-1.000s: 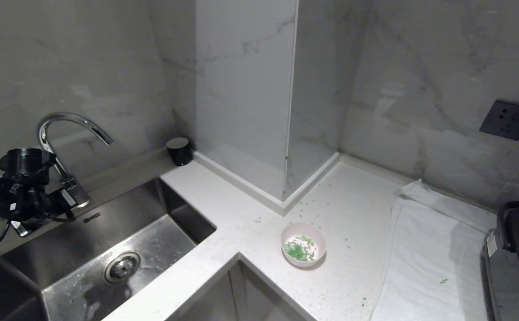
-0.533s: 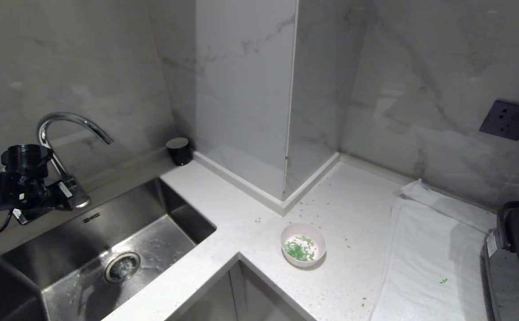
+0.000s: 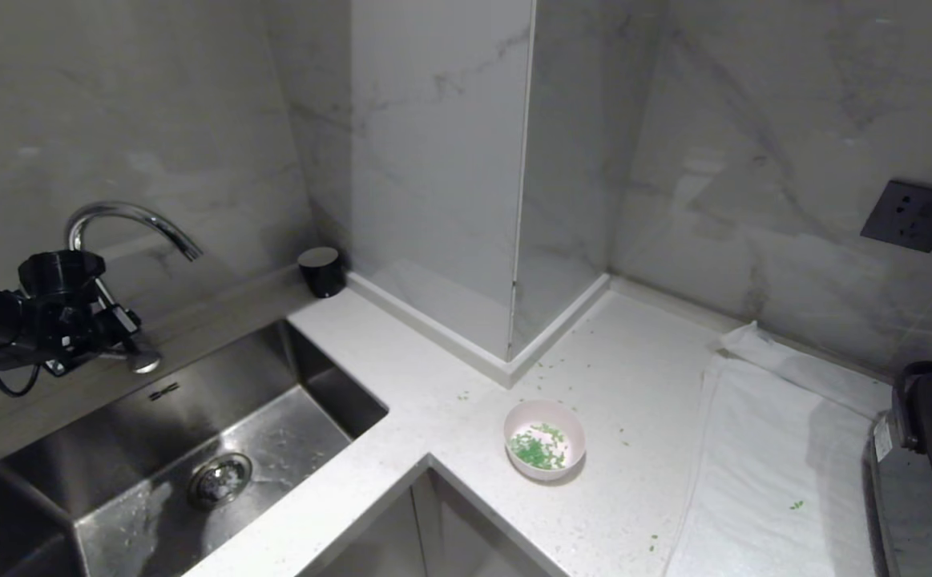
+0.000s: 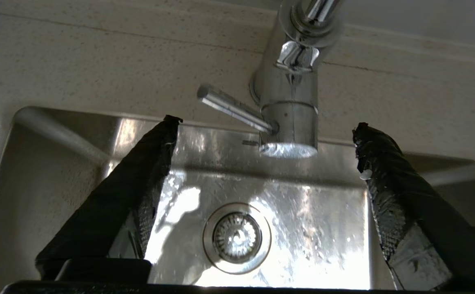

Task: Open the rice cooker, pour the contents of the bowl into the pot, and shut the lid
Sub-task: Turn on the tap

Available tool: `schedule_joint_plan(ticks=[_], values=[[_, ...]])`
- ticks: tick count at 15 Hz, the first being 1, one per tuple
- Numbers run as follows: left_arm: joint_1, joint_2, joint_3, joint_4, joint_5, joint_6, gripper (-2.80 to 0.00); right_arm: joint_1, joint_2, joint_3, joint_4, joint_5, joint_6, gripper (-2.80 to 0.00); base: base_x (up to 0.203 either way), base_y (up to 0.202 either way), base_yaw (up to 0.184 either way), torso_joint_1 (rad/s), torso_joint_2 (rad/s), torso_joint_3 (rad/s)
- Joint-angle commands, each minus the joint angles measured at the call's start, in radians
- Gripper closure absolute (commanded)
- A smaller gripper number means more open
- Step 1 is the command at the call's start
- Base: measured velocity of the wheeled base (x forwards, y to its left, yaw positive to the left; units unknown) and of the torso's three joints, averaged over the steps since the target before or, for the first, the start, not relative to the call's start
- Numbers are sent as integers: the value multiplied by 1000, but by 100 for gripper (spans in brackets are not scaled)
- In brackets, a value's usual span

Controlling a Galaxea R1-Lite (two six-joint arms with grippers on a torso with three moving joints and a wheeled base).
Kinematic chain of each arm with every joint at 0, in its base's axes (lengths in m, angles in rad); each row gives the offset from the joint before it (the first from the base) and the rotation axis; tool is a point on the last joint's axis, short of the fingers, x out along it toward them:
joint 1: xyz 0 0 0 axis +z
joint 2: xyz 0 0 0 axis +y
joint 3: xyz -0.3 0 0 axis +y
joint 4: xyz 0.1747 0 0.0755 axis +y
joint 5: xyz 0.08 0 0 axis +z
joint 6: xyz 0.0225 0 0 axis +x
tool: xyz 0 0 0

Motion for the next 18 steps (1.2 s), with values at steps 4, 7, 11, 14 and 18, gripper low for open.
schedule_joint_plan(ticks=[4, 7, 11, 14, 18], values=[[51, 59, -24, -2, 3, -16, -280, 0, 0, 0, 0, 0, 0, 0, 0, 0, 0, 0, 0, 0], [71, 111, -57, -5, -2, -43, -280, 0, 0, 0, 0, 0, 0, 0, 0, 0, 0, 0, 0, 0], [73, 164, -130, 21, -2, -109, -280, 0, 0, 0, 0, 0, -2, 0, 0, 0, 0, 0, 0, 0], [73, 165, -171, 22, -2, -117, -280, 0, 0, 0, 0, 0, 0, 0, 0, 0, 0, 0, 0, 0], [80, 203, -245, 25, 1, -123, -280, 0, 0, 0, 0, 0, -1, 0, 0, 0, 0, 0, 0, 0]])
